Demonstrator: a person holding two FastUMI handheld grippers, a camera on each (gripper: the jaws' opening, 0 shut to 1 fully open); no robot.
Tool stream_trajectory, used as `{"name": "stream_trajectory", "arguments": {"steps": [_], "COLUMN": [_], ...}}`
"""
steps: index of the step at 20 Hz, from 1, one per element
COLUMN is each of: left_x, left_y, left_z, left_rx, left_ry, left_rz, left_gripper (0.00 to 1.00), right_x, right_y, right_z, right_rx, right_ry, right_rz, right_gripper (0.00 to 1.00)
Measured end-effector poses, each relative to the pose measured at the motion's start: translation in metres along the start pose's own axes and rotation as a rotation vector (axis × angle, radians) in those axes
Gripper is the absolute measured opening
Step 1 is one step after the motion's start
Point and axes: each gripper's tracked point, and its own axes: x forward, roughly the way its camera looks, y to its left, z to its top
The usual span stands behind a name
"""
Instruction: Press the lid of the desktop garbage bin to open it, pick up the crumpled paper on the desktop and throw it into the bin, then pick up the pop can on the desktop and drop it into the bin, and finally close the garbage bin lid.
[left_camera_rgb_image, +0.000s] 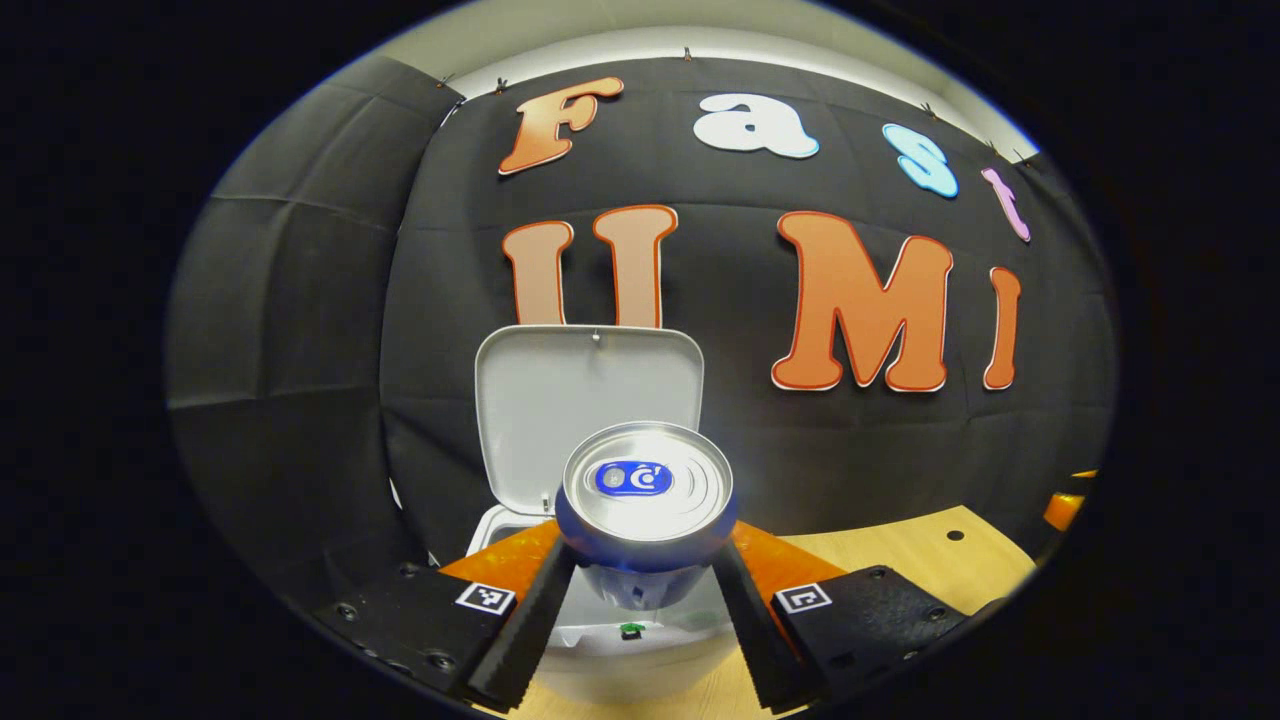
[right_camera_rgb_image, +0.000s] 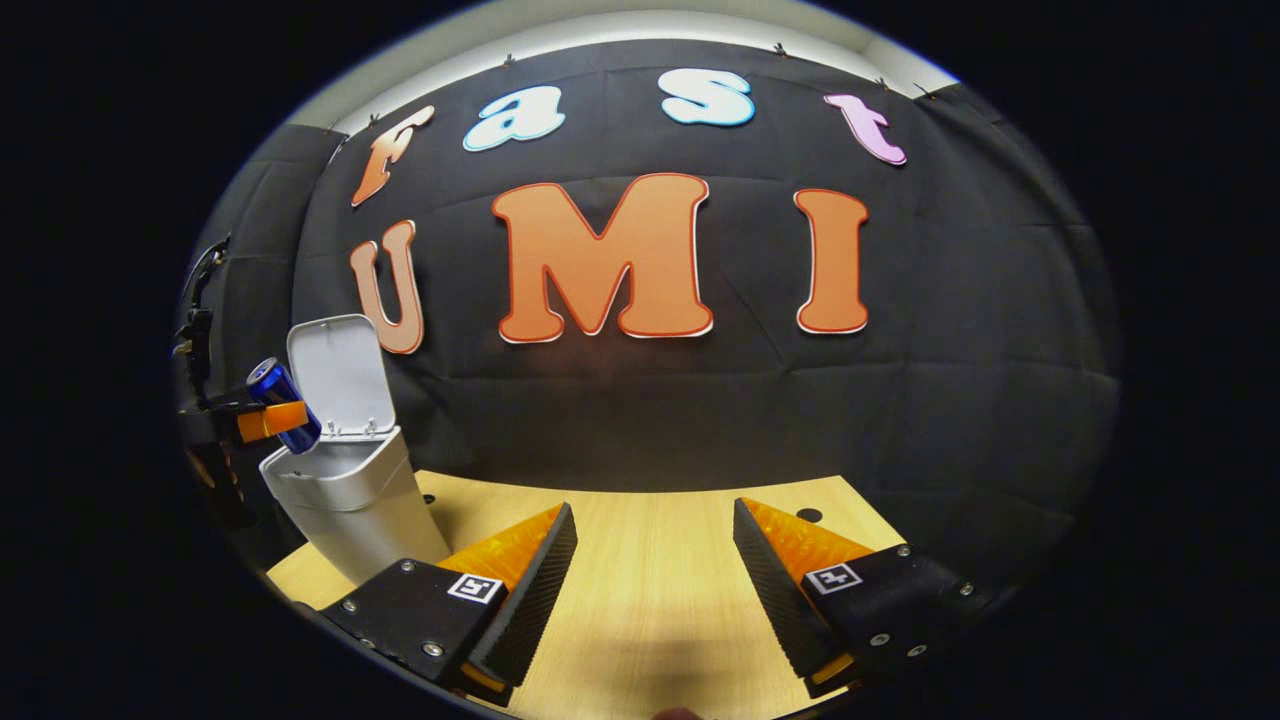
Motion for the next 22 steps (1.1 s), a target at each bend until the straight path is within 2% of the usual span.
{"name": "stream_trajectory", "arguments": {"steps": [4,7,9,11,19,22], "left_x": [0.021,0.025,0.025,0.030,0.043,0.052], "left_y": [-0.002,0.004,0.008,0.013,0.051,0.052], "left_z": [-0.007,-0.005,0.003,0.016,0.115,0.148], "left_rx": [-0.021,-0.043,-0.044,-0.065,-0.080,-0.091], "left_ry": [-0.001,-0.019,-0.033,-0.053,-0.177,-0.221], "left_rz": [-0.023,-0.004,0.013,0.020,0.100,0.091], "left_gripper": [0.80,0.85,0.94,0.94,0.93,0.93], "right_x": [-0.004,-0.006,-0.007,-0.007,-0.011,-0.014], "right_y": [-0.014,-0.023,-0.027,-0.030,-0.021,-0.018], "right_z": [0.000,0.000,0.000,0.001,0.005,0.006], "right_rx": [0.001,0.006,0.014,0.016,0.023,0.032], "right_ry": [0.003,0.002,0.002,-0.003,-0.008,-0.012], "right_rz": [-0.036,-0.059,-0.065,-0.070,-0.036,-0.026], "right_gripper": [0.94,0.94,0.94,0.94,0.94,0.94]}}
